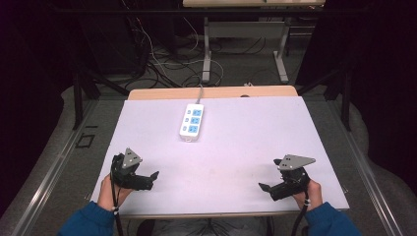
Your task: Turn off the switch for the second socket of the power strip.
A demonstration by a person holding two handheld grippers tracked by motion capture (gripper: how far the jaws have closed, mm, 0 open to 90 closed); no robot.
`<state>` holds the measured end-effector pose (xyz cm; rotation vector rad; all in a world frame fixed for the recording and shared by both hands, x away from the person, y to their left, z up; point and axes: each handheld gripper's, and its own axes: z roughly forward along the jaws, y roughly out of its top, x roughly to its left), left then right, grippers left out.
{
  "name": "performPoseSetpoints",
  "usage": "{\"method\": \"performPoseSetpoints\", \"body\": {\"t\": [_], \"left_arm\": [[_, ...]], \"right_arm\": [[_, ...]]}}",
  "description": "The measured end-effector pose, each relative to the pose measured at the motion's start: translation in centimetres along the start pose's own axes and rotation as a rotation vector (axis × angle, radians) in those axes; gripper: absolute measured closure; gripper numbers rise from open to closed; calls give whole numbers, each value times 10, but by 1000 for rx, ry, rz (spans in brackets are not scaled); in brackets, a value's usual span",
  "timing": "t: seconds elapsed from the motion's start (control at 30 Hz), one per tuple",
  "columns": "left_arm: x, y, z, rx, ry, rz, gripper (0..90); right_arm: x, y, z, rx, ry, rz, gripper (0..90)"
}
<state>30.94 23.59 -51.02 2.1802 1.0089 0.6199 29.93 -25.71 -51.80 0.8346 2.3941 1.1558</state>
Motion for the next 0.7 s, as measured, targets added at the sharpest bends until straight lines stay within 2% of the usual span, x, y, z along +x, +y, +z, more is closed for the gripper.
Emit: {"method": "performPoseSetpoints", "body": {"t": [0.2,0.27,0.3,0.37,0.43,0.5,0.57,0.7], "left_arm": [[-5,-11,-7,-11,-11,23,1],[-7,-13,-10,-20,-5,24,1],[-8,-15,-11,-28,-4,24,1],[-10,-17,-14,-37,2,32,1],[-13,-19,-16,-49,3,22,1],[-15,-21,-19,-54,8,36,1],[-17,-24,-21,-70,3,36,1],[-18,-25,-22,-77,-7,50,1]], "right_arm": [[1,0,0,-2,3,-1,12],[1,0,0,11,9,6,12],[0,1,0,16,14,-7,12],[1,0,1,9,9,-7,11],[1,1,0,20,15,-4,12],[1,0,0,25,13,2,12],[1,0,1,13,9,-8,12],[1,0,1,27,16,1,11]]}}
